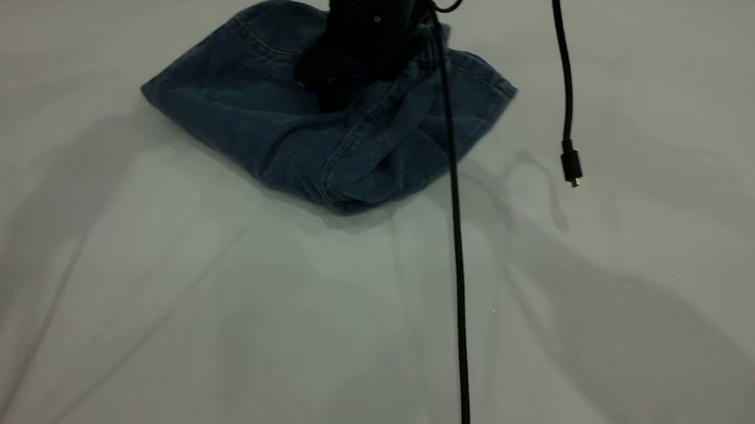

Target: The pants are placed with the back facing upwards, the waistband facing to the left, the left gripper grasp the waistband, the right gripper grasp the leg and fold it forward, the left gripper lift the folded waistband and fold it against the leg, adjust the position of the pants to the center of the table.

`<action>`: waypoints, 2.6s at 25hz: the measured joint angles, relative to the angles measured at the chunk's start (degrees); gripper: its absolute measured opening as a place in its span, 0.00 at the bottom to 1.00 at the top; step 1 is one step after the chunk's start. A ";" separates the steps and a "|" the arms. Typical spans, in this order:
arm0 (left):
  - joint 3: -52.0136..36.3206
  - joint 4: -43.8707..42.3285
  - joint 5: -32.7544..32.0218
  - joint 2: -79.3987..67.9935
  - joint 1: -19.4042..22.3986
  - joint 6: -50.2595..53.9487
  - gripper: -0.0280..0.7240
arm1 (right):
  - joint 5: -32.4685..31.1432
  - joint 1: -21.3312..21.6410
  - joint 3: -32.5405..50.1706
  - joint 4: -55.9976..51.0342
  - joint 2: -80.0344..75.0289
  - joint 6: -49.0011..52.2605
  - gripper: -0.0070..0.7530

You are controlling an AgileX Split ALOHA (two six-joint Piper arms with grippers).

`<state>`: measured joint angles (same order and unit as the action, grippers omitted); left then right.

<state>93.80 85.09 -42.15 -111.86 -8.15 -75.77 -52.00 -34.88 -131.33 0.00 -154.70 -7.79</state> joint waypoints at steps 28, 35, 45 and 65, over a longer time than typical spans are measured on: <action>0.00 0.19 -1.09 0.00 0.00 1.55 0.76 | -15.86 -0.13 0.22 -3.23 2.67 50.88 0.69; 0.00 0.19 -1.09 0.00 0.00 1.54 0.76 | -18.34 0.00 0.10 7.88 11.97 49.39 0.69; 0.00 -10.86 -6.26 7.92 -0.01 7.48 0.76 | -18.31 0.00 0.19 3.30 27.88 29.46 0.69; -6.43 -50.55 -28.10 40.33 -0.05 43.42 0.76 | -18.08 -0.05 23.49 -9.93 75.65 3.10 0.69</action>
<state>87.37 34.53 -70.25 -71.53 -8.19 -32.35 -70.08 -34.93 -107.84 -9.93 -79.05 -4.69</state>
